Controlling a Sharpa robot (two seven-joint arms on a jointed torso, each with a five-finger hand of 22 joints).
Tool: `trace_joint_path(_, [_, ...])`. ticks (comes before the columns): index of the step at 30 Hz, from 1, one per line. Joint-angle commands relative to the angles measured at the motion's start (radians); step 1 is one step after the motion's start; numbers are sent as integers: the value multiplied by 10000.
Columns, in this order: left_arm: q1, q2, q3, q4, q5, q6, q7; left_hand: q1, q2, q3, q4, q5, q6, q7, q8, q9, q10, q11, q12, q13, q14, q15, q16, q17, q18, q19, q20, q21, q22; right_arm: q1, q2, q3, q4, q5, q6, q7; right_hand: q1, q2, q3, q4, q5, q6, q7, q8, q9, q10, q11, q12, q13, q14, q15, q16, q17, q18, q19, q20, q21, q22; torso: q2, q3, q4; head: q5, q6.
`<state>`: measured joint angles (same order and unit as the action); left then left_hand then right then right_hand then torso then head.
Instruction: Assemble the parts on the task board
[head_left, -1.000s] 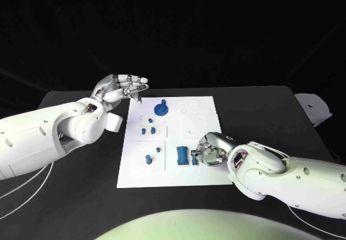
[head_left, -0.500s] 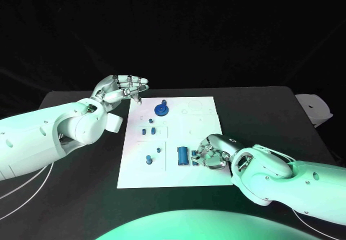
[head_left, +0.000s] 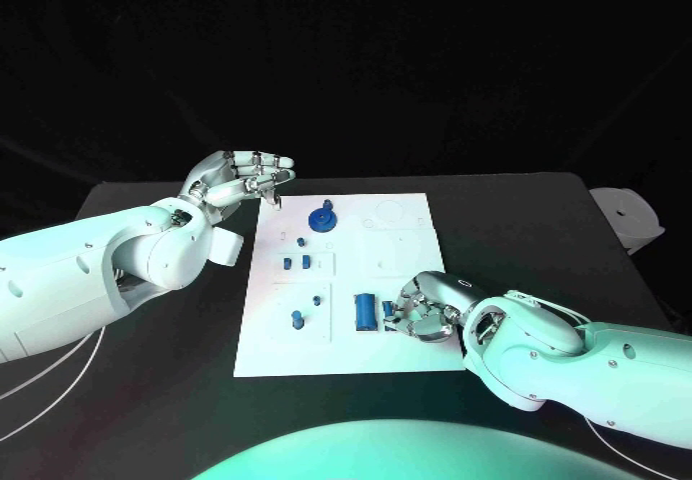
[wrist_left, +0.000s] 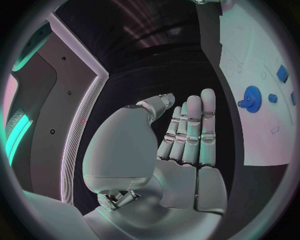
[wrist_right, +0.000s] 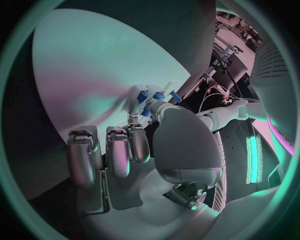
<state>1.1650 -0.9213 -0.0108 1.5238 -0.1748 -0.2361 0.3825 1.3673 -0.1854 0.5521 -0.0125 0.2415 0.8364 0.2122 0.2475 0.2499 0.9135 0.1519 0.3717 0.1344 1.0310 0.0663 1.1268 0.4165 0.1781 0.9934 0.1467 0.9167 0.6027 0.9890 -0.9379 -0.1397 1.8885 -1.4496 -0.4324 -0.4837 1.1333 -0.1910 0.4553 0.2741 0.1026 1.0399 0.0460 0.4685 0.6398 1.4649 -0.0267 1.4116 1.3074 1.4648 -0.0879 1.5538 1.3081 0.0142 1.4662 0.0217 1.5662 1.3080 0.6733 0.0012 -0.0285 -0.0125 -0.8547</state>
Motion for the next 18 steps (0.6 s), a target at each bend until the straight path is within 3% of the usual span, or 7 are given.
trace_joint_path(1, [5, 6, 4, 14, -1, 143, 65, -51, 74, -46, 36, 56, -75, 88, 12, -10, -98, 2, 40, -11, -61, 2, 64, -12, 74, -5, 38, -61, -11, -20, 7, -8, -42, -78, 344, 58, 208, -16, 26, -140, -73, -1, -91, 44, 20, 458, -69, 50, 1831, 1000, -59, 41, 2343, -142, 1046, -72, 46, 2628, 16, 2, 16, 10, -11])
trace_joint_path(4, [5, 0, 3, 19, -1, 139, 64, -51, 74, -46, 36, 56, -75, 88, 12, -10, -98, 2, 40, -11, -61, 2, 64, -12, 74, -5, 38, -61, -11, -25, 8, -10, -133, -172, 387, 21, 387, -5, 94, -263, -111, -7, -106, 60, 26, 463, -82, 60, 1839, 1000, -72, 42, 2346, -142, 1046, -83, 46, 2628, 18, -1, 4, 16, -19])
trace_joint_path(7, [5, -5, 3, 25, -1, 135, 63, -68, 75, -52, 48, 56, -81, 89, 15, -12, -115, 3, 61, -16, -66, 5, 74, -24, 74, -6, 42, -71, -19, -28, 30, -11, -304, -244, 389, 22, 557, 37, 171, -378, -406, -9, -114, 82, 30, 477, -90, 90, 1861, 1004, -80, 51, 2365, -142, 1046, -94, 46, 2628, 16, -6, -3, 6, -22])
trace_joint_path(11, [5, -8, 3, 25, -1, 128, 64, -68, 75, -52, 48, 56, -81, 89, 15, -12, -115, 3, 61, -16, -66, 5, 74, -24, 74, -6, 42, -71, -19, -34, 61, -12, -437, -274, 351, 112, 561, -10, 148, -394, -456, -11, -105, 88, 30, 479, -87, 92, 1863, 1005, -80, 53, 2369, -142, 1046, -97, 46, 2628, 20, 14, 36, 17, -38])
trace_joint_path(18, [3, -12, -1, 15, -1, 130, 63, -68, 75, -52, 48, 56, -81, 89, 15, -12, -115, 3, 61, -16, -66, 5, 74, -24, 74, -6, 42, -71, -19, -38, 60, -11, -363, -158, -214, 432, 440, -52, 67, -303, -467, -2, -86, 97, 27, 479, -71, 89, 1865, 1005, -70, 52, 2369, -142, 1046, -92, 46, 2628, 9, 6, 29, 18, -15])
